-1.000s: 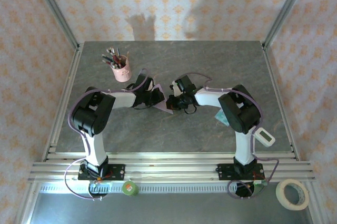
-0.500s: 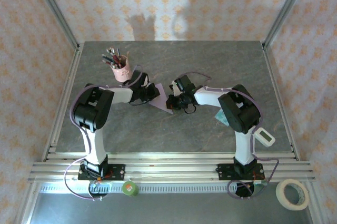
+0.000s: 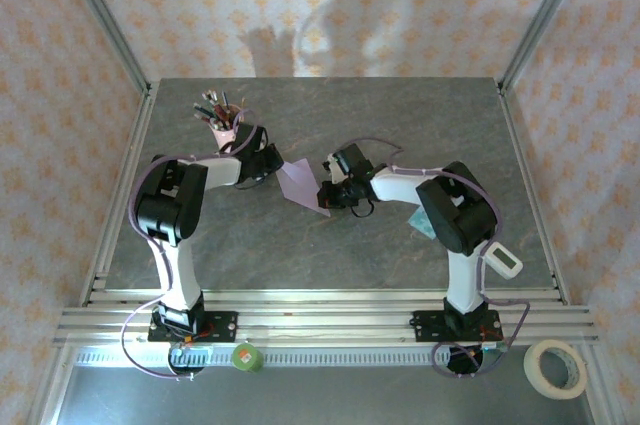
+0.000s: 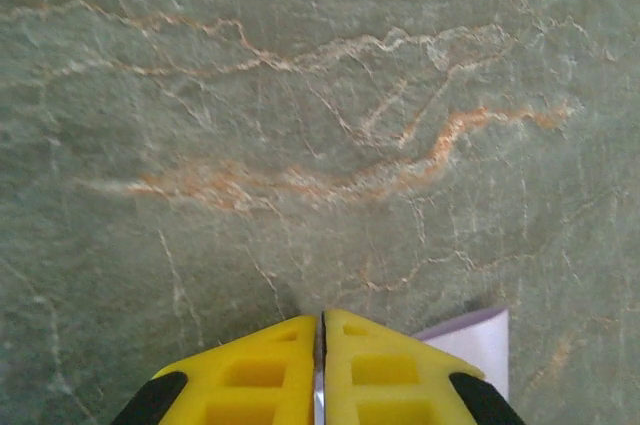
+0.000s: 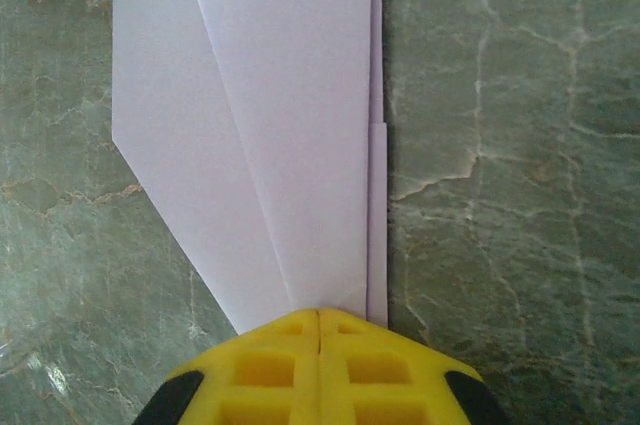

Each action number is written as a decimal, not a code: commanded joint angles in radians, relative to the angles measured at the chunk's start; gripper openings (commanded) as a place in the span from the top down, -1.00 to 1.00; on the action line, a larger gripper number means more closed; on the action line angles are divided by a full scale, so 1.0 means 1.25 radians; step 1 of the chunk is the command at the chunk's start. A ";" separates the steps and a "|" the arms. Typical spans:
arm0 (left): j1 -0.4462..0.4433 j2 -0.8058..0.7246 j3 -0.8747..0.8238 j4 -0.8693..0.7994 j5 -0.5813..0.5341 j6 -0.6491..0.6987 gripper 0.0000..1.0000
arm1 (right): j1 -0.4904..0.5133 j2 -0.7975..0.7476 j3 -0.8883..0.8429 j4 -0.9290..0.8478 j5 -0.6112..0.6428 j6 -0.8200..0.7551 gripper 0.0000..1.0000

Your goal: Fold a paper plane with a square sheet of paper (pick it up from the middle)

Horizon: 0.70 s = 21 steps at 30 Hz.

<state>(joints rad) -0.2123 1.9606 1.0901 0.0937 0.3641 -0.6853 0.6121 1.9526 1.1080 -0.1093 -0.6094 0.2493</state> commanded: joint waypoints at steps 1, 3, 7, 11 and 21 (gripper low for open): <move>0.009 0.022 0.017 -0.018 -0.040 0.032 0.74 | -0.015 0.059 -0.068 -0.190 0.131 -0.014 0.91; 0.008 0.024 0.012 -0.009 -0.025 0.033 0.74 | -0.015 0.059 -0.066 -0.183 0.120 -0.011 0.91; 0.009 -0.003 -0.003 0.005 0.002 0.025 0.74 | -0.015 0.048 -0.051 -0.157 0.090 0.001 0.89; 0.004 -0.088 -0.035 0.021 0.014 -0.007 0.72 | -0.014 0.025 0.006 -0.107 0.049 0.033 0.83; 0.004 -0.280 -0.202 0.069 -0.058 -0.073 0.34 | -0.027 -0.055 0.067 0.057 -0.010 0.083 0.40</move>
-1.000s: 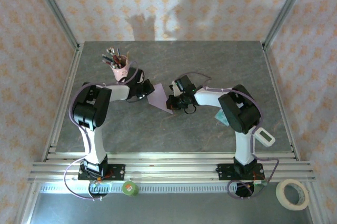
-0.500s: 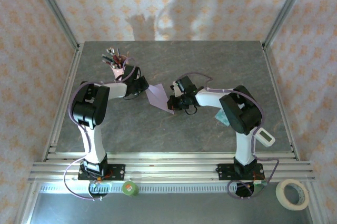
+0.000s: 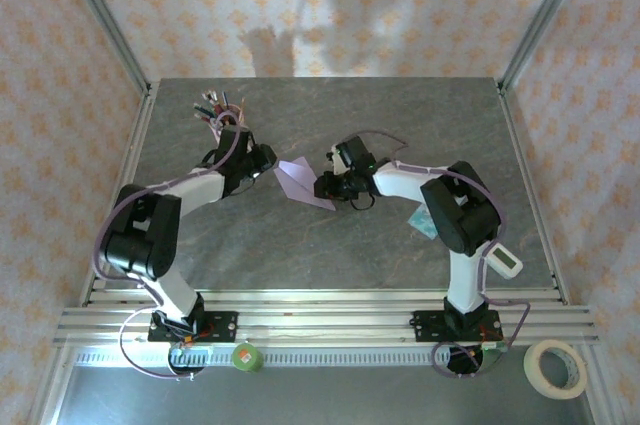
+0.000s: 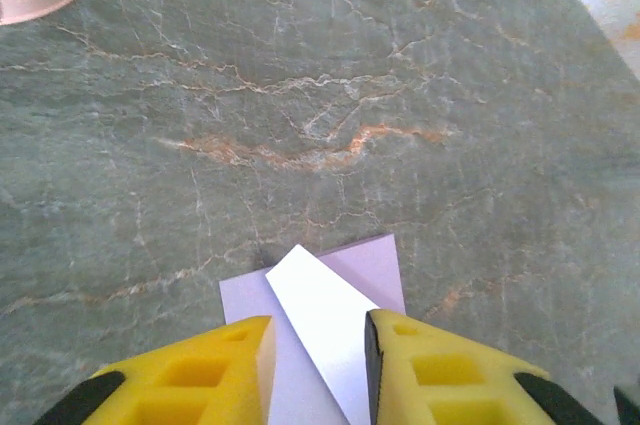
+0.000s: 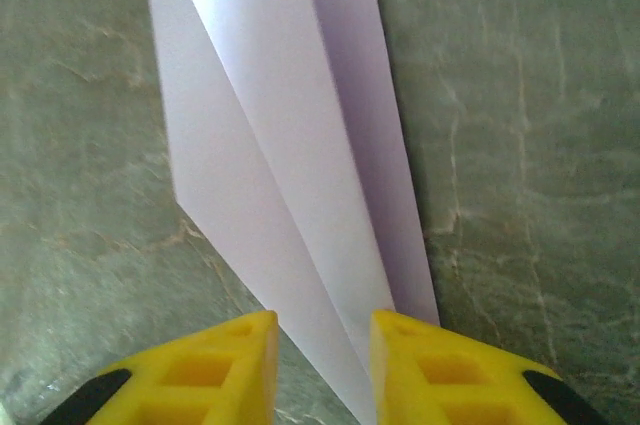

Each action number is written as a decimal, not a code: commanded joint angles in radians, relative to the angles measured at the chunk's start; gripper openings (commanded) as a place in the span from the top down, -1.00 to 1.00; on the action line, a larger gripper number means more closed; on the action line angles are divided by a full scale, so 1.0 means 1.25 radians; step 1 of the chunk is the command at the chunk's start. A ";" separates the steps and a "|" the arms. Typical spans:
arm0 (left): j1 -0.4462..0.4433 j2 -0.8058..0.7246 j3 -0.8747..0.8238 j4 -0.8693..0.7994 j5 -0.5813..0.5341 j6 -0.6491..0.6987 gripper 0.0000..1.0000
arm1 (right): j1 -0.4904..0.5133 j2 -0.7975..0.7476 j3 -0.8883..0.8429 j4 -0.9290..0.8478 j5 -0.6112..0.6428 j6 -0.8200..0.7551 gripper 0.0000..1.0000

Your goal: Fold a paper plane with a square sheet of paper (pick it up from the middle)

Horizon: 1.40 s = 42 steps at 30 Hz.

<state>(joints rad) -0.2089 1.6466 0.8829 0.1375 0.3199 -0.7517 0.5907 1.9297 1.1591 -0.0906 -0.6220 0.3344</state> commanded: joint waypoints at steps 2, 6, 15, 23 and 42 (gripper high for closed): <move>0.000 -0.042 -0.052 0.055 0.021 -0.023 0.33 | -0.012 -0.026 0.033 0.037 -0.009 0.011 0.40; -0.008 -0.052 -0.081 0.105 0.087 -0.038 0.24 | -0.012 -0.015 0.053 0.038 -0.009 0.010 0.41; -0.011 -0.054 -0.134 0.156 0.095 -0.080 0.03 | -0.020 0.055 0.135 0.008 0.048 -0.047 0.19; -0.011 -0.067 -0.160 0.168 0.082 -0.090 -0.09 | -0.022 0.116 0.196 -0.022 0.010 -0.104 0.19; 0.001 -0.133 -0.181 0.257 0.179 -0.142 -0.21 | -0.047 0.032 0.133 0.194 -0.136 0.013 0.89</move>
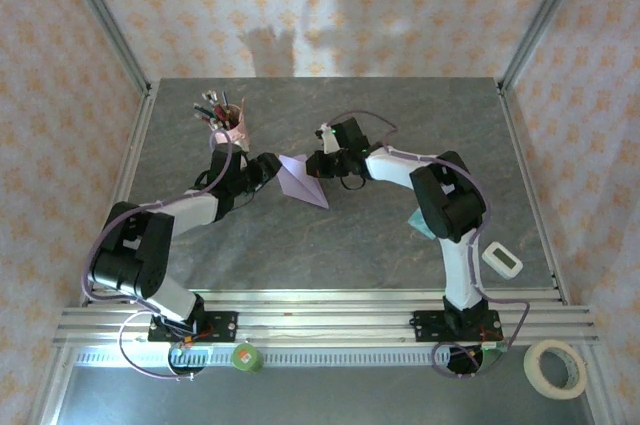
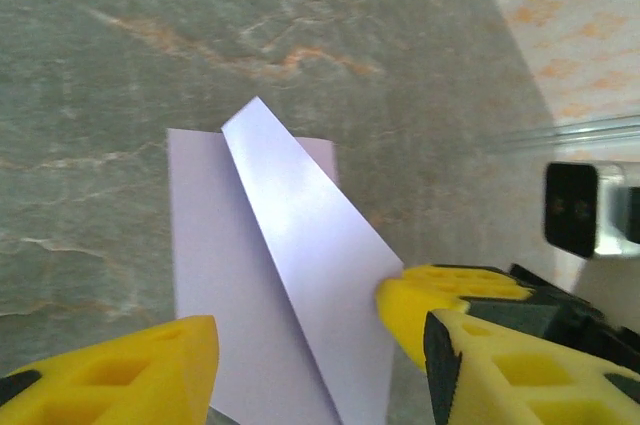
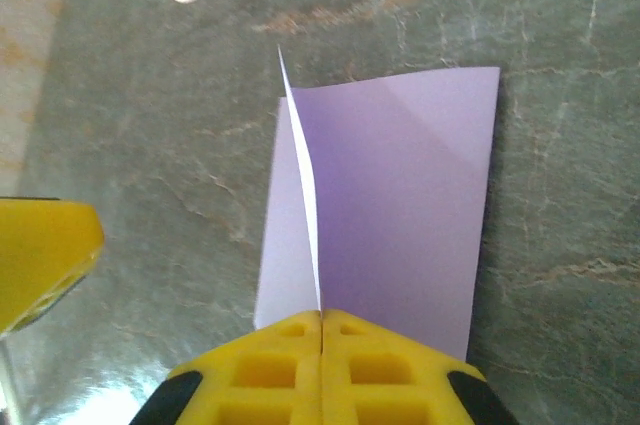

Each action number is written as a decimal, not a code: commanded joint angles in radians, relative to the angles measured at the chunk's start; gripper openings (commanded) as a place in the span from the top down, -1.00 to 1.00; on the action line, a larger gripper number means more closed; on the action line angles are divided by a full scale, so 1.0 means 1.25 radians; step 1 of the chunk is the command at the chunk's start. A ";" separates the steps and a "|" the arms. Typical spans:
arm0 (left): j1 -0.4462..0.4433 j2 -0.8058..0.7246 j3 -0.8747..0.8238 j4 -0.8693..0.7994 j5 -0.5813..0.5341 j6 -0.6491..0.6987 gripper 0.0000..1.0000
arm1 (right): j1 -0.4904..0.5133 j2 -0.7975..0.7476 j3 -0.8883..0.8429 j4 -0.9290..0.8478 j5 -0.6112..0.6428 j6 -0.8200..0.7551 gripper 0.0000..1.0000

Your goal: Fold a paper plane with a square sheet of paper (pick it up from the middle)

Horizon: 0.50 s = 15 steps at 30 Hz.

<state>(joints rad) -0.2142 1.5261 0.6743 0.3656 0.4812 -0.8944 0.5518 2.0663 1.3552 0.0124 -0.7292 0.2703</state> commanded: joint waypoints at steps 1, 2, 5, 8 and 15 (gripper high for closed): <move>0.006 -0.045 -0.018 0.090 0.064 -0.036 -0.23 | -0.019 -0.091 -0.036 0.144 -0.063 0.087 0.89; 0.005 -0.052 -0.022 0.115 0.084 -0.046 -0.27 | -0.022 -0.109 -0.052 0.184 -0.076 0.114 0.89; 0.004 -0.054 -0.037 0.202 0.141 -0.093 -0.37 | -0.032 -0.150 -0.105 0.308 -0.115 0.214 0.89; -0.004 -0.047 -0.054 0.297 0.177 -0.136 -0.41 | -0.040 -0.174 -0.150 0.435 -0.152 0.314 0.88; -0.043 -0.018 -0.033 0.416 0.244 -0.140 -0.34 | -0.042 -0.189 -0.192 0.569 -0.197 0.446 0.88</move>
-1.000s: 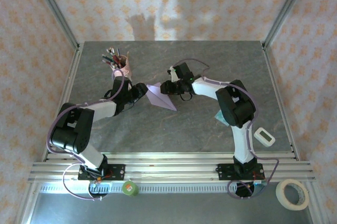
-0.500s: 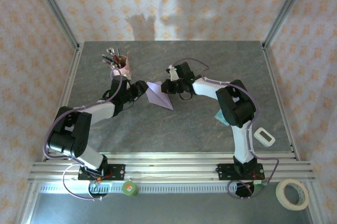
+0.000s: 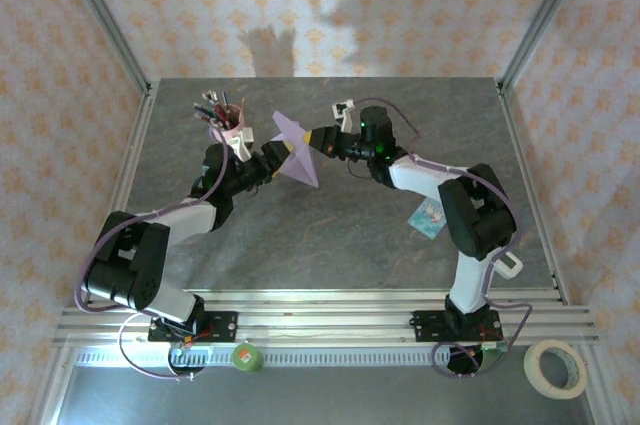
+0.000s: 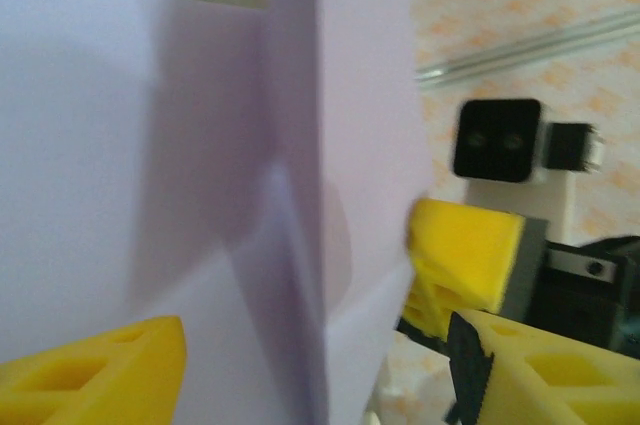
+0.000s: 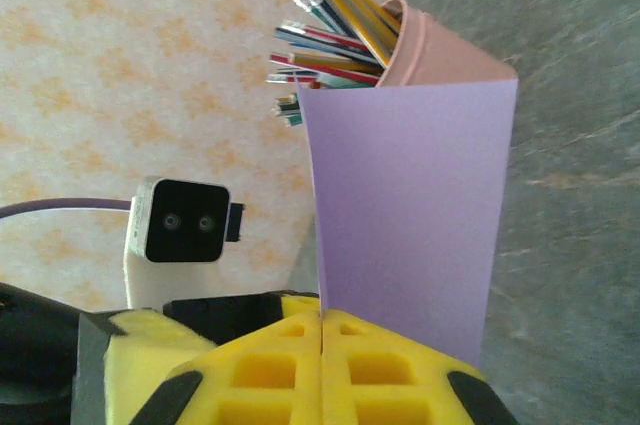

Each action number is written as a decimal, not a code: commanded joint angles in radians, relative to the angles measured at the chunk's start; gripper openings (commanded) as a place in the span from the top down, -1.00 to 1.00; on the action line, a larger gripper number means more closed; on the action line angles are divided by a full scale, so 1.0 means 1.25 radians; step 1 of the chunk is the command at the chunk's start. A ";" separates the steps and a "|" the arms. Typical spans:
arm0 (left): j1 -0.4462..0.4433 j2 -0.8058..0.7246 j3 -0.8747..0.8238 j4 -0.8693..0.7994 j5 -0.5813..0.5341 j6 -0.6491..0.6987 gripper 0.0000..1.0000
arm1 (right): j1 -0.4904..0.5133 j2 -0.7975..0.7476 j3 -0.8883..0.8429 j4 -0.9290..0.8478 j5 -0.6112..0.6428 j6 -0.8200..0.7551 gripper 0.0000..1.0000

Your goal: Fold a paper plane with a square sheet of paper (pick it up from the middle)

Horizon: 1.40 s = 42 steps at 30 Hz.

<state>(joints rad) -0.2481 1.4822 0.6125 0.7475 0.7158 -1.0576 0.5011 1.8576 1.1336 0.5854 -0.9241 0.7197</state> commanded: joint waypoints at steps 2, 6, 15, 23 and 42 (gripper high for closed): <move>-0.023 0.022 0.022 0.126 0.059 -0.001 -0.28 | -0.002 -0.021 -0.022 0.134 -0.050 0.109 0.88; -0.028 0.028 0.017 0.172 0.068 -0.006 -0.11 | -0.009 -0.020 -0.040 0.191 -0.063 0.163 0.88; -0.028 0.030 0.012 0.218 0.070 -0.011 0.29 | -0.017 -0.010 -0.055 0.240 -0.083 0.219 0.87; -0.028 0.034 0.014 0.213 0.065 0.005 0.56 | -0.020 -0.009 -0.063 0.234 -0.083 0.224 0.86; -0.040 -0.047 0.195 -0.508 -0.259 0.470 0.89 | -0.125 -0.127 -0.102 -0.032 0.053 0.030 0.17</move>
<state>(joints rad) -0.2821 1.4696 0.7654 0.4305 0.5884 -0.7128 0.3622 1.7626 1.0195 0.6239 -0.9302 0.8490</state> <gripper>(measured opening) 0.065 0.412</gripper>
